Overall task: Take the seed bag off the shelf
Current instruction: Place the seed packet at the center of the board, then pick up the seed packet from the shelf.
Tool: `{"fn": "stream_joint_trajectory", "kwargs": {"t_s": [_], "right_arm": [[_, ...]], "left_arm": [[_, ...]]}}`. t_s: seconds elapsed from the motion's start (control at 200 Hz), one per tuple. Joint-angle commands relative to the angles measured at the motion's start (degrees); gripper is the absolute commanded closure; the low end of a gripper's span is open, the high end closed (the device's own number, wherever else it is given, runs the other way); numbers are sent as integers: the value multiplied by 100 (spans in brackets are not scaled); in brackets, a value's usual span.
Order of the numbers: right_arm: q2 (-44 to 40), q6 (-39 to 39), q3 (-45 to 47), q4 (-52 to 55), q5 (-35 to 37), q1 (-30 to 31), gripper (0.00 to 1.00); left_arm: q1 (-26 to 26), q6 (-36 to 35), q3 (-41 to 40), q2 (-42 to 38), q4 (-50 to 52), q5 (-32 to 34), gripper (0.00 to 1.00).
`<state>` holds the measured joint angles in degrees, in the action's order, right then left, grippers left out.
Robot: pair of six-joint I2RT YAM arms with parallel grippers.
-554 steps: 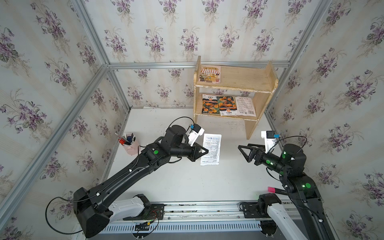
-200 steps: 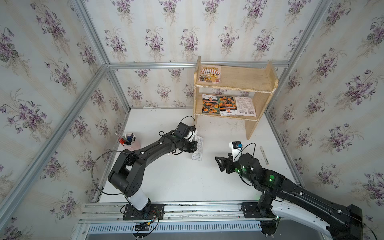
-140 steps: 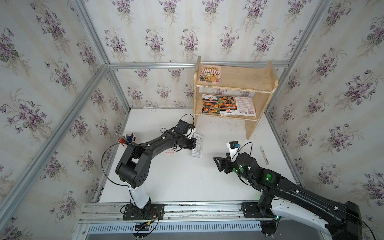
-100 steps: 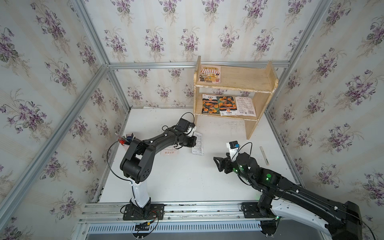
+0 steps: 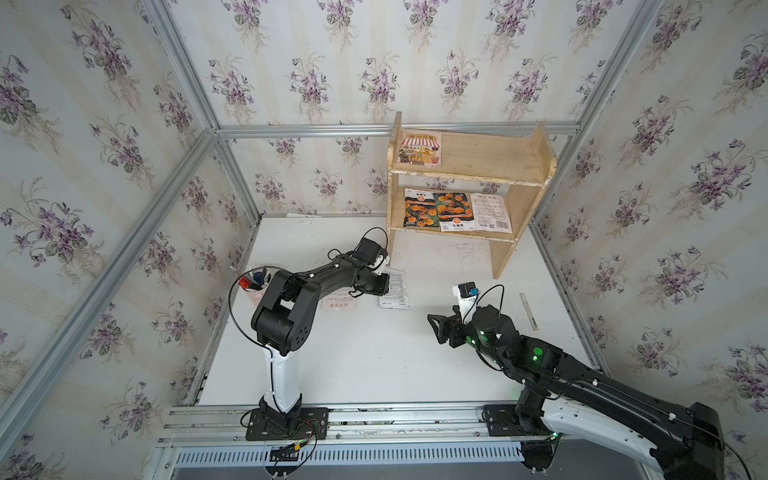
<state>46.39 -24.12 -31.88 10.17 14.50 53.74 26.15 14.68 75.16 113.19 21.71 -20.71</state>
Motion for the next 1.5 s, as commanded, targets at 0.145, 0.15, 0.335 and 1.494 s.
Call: {"fn": "stream_joint_trajectory", "kwargs": {"t_s": [0.145, 0.15, 0.335, 1.494], "right_arm": [[8, 129, -10, 16, 198, 14, 11], [14, 132, -15, 18, 200, 14, 11], [27, 173, -149, 59, 299, 14, 10], [741, 870, -1655, 81, 884, -201, 0]], "left_arm": [[-53, -158, 218, 135, 218, 259, 67], [-55, -158, 218, 134, 223, 256, 66], [-58, -180, 373, 30, 420, 274, 38], [-66, -49, -721, -3490, 931, 315, 0]]}}
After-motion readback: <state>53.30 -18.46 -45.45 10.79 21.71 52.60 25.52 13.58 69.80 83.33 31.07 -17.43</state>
